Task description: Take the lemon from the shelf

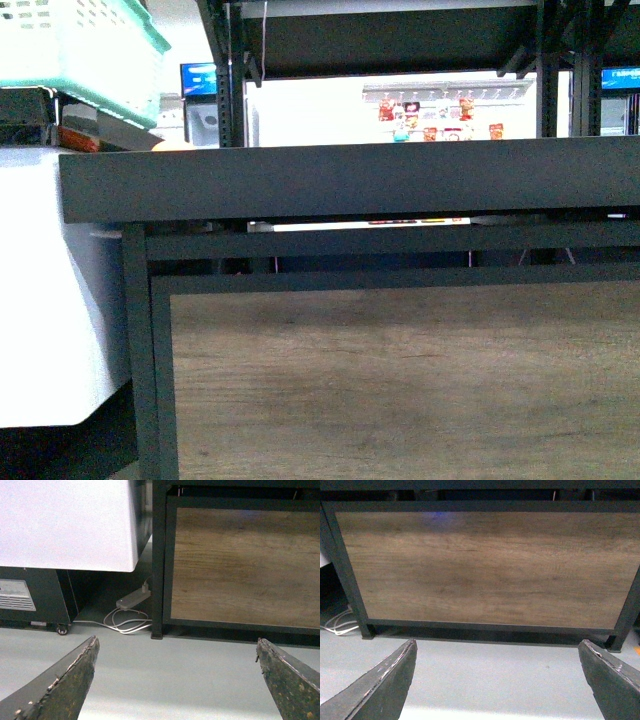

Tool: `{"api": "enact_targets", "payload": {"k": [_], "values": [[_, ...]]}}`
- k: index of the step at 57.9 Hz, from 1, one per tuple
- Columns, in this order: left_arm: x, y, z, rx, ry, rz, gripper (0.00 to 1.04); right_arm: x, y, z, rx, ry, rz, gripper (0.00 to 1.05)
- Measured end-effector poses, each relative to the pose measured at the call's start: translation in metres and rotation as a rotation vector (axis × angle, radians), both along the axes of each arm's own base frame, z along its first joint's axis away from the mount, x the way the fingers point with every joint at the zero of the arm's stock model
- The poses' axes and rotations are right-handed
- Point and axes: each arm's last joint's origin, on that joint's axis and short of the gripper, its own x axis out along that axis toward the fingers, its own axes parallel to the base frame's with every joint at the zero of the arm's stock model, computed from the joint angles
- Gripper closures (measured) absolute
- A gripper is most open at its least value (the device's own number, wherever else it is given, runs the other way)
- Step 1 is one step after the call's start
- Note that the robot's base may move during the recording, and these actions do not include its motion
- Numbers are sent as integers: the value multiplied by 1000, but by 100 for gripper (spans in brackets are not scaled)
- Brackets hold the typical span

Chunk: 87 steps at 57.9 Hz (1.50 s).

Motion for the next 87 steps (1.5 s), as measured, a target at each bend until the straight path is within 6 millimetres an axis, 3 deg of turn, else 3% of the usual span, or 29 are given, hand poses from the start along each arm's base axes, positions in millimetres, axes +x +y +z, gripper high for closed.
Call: {"api": "enact_targets", "payload": {"k": [87], "values": [[0,0,0,0,0,0,8,0,0,0,0,0,-2,7]]}}
